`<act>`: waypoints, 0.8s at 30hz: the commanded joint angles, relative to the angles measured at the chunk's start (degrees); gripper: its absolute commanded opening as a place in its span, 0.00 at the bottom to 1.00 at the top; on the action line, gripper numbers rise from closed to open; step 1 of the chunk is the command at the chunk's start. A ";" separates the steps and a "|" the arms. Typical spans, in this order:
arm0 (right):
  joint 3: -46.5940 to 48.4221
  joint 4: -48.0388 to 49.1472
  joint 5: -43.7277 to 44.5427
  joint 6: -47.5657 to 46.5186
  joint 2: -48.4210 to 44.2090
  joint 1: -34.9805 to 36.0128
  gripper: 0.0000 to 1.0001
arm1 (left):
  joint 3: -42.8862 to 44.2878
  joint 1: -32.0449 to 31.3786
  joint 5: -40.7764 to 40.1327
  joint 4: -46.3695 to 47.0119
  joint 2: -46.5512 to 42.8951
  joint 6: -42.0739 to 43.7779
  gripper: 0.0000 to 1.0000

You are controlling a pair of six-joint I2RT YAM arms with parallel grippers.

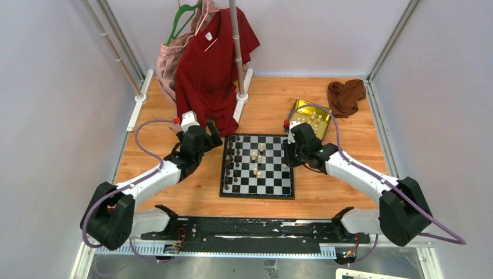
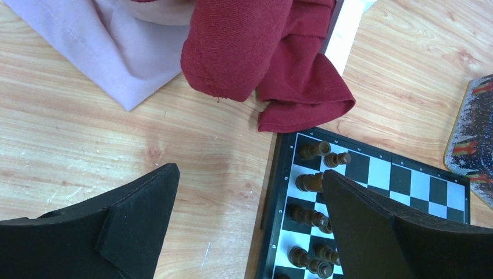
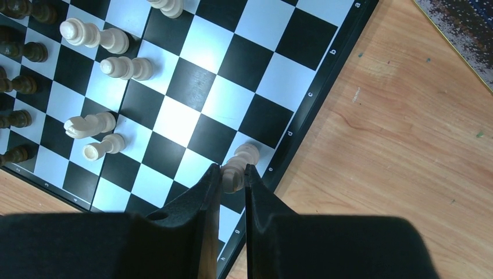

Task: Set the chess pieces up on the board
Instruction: Place the chess piece on the chessboard.

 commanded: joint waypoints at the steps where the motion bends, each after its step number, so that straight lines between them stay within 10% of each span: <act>1: -0.65 1.97 -0.26 0.98 0.17 -0.99 0.00 | -0.52 0.39 -0.95 1.75 -0.64 0.55 1.00; 24: 1.34 5.92 -2.08 1.39 5.94 -4.40 0.00 | -0.59 0.39 -0.99 2.38 1.15 0.56 1.00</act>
